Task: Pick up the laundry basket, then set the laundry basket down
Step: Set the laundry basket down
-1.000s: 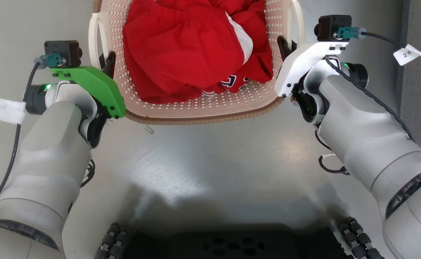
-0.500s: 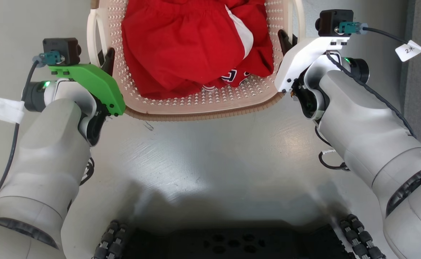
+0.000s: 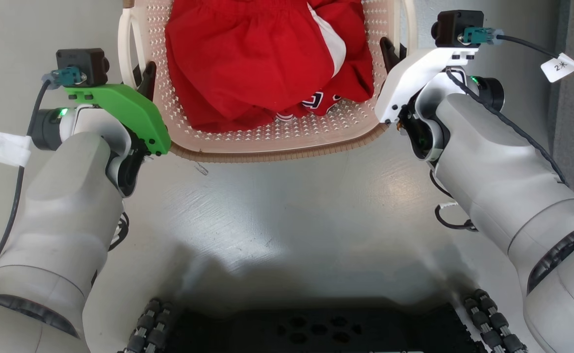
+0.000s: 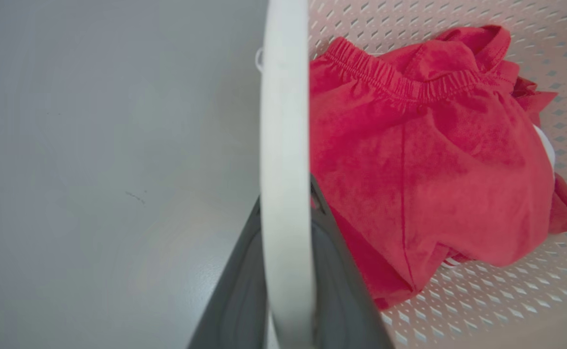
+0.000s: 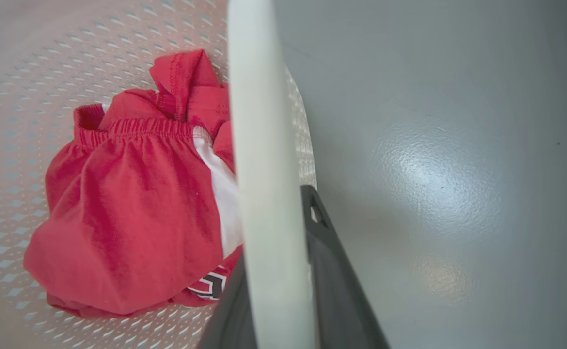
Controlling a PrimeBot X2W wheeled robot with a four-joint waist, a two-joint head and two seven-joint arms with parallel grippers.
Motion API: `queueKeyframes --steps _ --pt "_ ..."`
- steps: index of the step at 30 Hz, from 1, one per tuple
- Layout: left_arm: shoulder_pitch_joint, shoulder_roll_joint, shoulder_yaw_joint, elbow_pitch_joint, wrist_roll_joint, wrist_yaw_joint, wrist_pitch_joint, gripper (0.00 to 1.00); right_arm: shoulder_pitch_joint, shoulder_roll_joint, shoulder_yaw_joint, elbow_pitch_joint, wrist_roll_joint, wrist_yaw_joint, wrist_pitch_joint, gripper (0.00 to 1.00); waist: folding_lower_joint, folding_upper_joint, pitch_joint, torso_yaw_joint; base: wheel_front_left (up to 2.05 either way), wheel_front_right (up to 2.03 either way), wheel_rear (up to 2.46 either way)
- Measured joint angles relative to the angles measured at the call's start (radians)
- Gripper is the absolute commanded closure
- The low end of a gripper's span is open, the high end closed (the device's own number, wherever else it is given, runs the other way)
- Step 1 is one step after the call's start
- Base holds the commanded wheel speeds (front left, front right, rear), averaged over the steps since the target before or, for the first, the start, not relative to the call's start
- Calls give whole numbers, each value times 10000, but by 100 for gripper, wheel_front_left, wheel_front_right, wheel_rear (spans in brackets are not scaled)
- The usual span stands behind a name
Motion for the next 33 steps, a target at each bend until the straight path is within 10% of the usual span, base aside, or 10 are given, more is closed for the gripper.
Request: queueKeyframes --steps 5,8,10,11,13,33 --pt "-7 0 -63 10 -13 0 -2 100 -30 0 38 23 56 -2 -13 84 0 0 36 12 0 0 0" --pt "-14 0 -105 17 -19 0 -15 80 -37 0 61 29 77 -4 -59 81 0 0 57 20 0 0 0" --pt "-19 19 -184 36 -46 -2 -15 16 -72 0 67 31 100 -4 -88 76 0 0 71 25 0 0 0" --pt "-19 23 -211 38 -46 -2 -15 0 -122 -10 67 36 115 -8 -88 66 1 0 77 28 0 0 0" --pt "-24 23 -249 36 -56 -2 -15 0 -221 -33 69 36 144 -77 -92 0 0 0 88 34 0 0 0" --pt "-108 38 -430 330 -174 -2 -105 0 -244 -29 226 94 330 -88 -174 0 0 0 -73 70 0 0 0"
